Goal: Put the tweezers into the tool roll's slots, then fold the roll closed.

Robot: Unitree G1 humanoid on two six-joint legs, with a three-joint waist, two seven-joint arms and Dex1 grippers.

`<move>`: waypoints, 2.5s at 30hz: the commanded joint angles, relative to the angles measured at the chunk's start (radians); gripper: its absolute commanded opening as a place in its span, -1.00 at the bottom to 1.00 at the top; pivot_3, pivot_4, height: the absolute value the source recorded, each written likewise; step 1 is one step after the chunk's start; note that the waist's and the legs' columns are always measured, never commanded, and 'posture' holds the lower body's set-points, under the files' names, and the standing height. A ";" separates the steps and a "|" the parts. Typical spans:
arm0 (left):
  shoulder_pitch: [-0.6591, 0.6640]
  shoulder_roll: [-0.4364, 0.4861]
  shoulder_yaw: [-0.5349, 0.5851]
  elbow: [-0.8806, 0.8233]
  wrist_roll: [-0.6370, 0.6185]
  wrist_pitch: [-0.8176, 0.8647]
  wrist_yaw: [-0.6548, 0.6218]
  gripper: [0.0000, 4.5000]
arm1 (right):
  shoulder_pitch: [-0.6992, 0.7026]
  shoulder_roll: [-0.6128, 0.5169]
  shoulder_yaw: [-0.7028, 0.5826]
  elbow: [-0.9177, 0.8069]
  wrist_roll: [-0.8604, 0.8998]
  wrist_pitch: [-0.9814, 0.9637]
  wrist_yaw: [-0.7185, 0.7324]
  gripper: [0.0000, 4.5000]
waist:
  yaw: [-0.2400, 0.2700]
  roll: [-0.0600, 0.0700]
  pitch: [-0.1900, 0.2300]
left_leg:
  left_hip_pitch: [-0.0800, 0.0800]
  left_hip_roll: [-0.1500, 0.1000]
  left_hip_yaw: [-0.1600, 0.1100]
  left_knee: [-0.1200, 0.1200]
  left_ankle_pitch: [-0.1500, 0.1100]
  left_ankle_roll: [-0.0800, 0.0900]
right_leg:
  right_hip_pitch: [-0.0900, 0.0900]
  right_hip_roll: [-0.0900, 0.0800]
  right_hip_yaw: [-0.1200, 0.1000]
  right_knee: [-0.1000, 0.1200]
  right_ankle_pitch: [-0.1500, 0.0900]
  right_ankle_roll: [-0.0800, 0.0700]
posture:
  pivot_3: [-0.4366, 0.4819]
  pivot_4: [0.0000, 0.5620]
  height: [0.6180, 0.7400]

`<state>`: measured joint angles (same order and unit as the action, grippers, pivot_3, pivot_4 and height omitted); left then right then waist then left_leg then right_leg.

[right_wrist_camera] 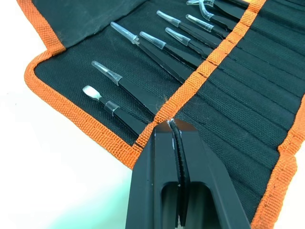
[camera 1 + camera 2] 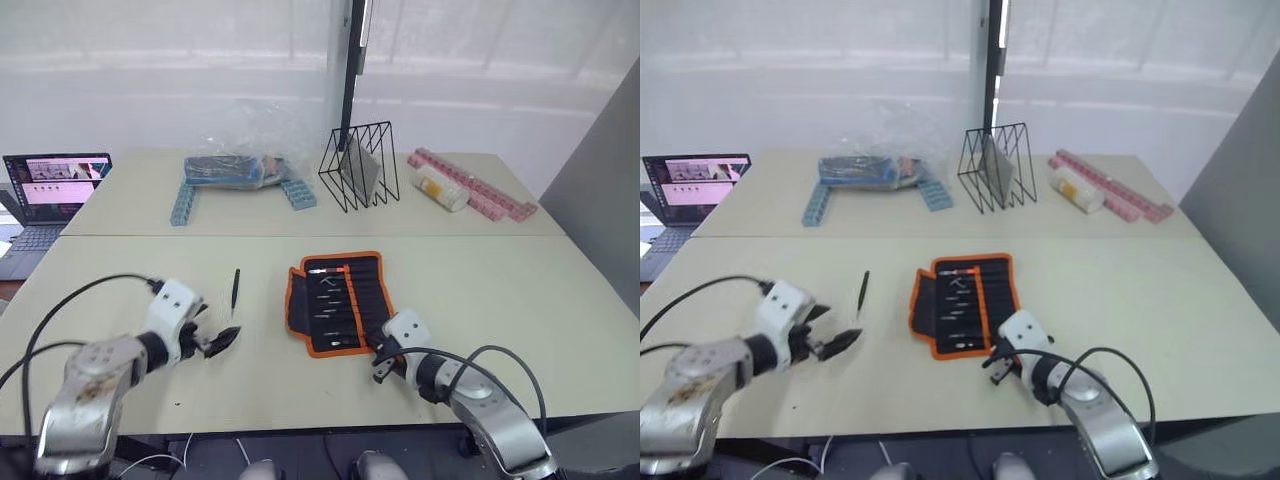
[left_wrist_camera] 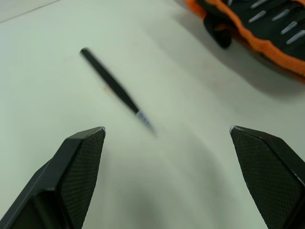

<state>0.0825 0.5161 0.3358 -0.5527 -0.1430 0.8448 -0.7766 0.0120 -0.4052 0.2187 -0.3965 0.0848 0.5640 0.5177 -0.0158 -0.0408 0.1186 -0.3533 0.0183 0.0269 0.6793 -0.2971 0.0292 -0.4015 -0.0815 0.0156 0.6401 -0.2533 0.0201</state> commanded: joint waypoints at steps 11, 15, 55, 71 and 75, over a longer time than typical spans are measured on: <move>0.490 -0.318 0.176 -0.249 -0.102 -0.187 0.225 0.98 | -0.006 -0.038 0.035 0.111 0.007 0.006 0.075 -1.00 | 0.003 -0.004 0.001 | 0.001 0.002 -0.003 -0.002 -0.001 -0.001 | 0.000 -0.010 -0.002 -0.009 -0.002 -0.003 | -0.05 -0.47 0.71; 0.497 -0.328 0.144 -0.263 -0.115 -0.195 0.268 0.98 | -0.014 -0.040 0.039 0.116 0.004 0.005 0.085 -1.00 | 0.000 -0.004 0.001 | 0.001 0.001 -0.002 -0.002 -0.001 -0.001 | 0.000 -0.007 -0.002 -0.009 -0.001 -0.002 | -0.05 -0.47 0.71; -0.217 -0.269 -0.277 0.307 0.083 -0.054 0.612 0.18 | -0.025 -0.013 0.032 0.086 0.006 0.040 0.054 -1.00 | 0.003 0.003 -0.003 | 0.000 0.000 -0.005 -0.004 -0.001 -0.001 | 0.004 -0.010 -0.002 -0.010 0.001 -0.002 | -0.05 -0.47 0.71; -0.215 -0.249 -0.252 0.313 0.081 -0.067 0.631 -0.99 | -0.028 -0.011 0.032 0.089 0.006 0.036 0.054 -1.00 | 0.000 0.006 -0.004 | 0.000 0.000 -0.004 -0.006 0.000 -0.001 | 0.003 -0.009 -0.001 -0.011 0.001 -0.001 | -0.05 -0.47 0.71; -0.212 -0.231 -0.242 0.301 0.079 -0.095 0.623 -0.99 | -0.028 -0.008 0.034 0.090 0.006 0.035 0.053 -1.00 | -0.002 0.006 -0.004 | 0.000 0.000 -0.004 -0.007 0.000 -0.001 | 0.001 -0.009 -0.001 -0.011 0.001 -0.001 | -0.05 -0.47 0.71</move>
<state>-0.1418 0.2691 0.0680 -0.2680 -0.0778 0.7469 -0.1609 -0.0310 -0.4164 0.2097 -0.3628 0.0939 0.5536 0.5675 -0.0174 -0.0351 0.1145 -0.3531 0.0184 0.0226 0.6720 -0.2976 0.0282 -0.4008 -0.0910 0.0146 0.6291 -0.2519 0.0186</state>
